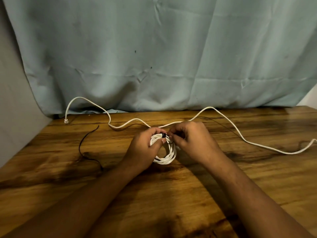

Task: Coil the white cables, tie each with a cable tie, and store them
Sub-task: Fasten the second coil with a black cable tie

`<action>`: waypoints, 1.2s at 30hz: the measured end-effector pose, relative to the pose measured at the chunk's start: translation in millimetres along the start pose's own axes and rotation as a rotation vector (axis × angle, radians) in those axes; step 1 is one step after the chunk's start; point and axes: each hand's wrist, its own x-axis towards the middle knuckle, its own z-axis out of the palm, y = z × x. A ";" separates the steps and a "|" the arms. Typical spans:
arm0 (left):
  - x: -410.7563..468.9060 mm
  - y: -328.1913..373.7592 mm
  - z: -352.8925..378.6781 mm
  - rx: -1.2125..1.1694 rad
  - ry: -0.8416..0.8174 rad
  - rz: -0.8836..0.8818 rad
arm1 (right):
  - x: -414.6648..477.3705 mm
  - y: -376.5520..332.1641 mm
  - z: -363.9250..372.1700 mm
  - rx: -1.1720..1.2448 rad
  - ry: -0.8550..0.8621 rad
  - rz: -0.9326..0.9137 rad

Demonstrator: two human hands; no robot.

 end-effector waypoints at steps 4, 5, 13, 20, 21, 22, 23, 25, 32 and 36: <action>-1.4 2.1 -0.3 0.056 0.019 0.047 | -1.3 -4.6 -2.4 -0.072 0.015 -0.093; -1.1 1.5 -0.5 0.067 0.023 0.056 | -1.2 -4.8 -2.0 -0.073 0.019 -0.101; 0.6 -1.8 -1.7 0.074 0.010 0.057 | 0.4 0.2 6.8 0.039 0.070 -0.078; 0.4 -1.7 -0.5 0.041 0.010 0.009 | -1.6 4.3 3.4 0.316 -0.014 0.097; 0.9 -2.0 -0.7 0.034 0.010 0.008 | -2.2 3.5 3.4 0.321 -0.008 0.103; 1.2 -2.2 -0.6 0.028 0.011 0.010 | -2.3 2.5 3.6 0.320 0.002 0.107; 1.3 -2.3 -1.0 0.028 0.014 0.013 | -2.2 1.7 3.6 0.317 0.013 0.109; 1.5 -2.1 -1.1 0.032 0.013 0.014 | -1.2 0.7 4.0 0.306 0.028 0.103; -0.1 2.3 -1.9 0.044 -0.005 0.037 | -2.4 -5.6 0.5 0.090 0.022 -0.059; 0.2 4.1 -2.1 0.056 -0.006 0.026 | -3.2 -6.0 3.9 0.068 0.029 -0.113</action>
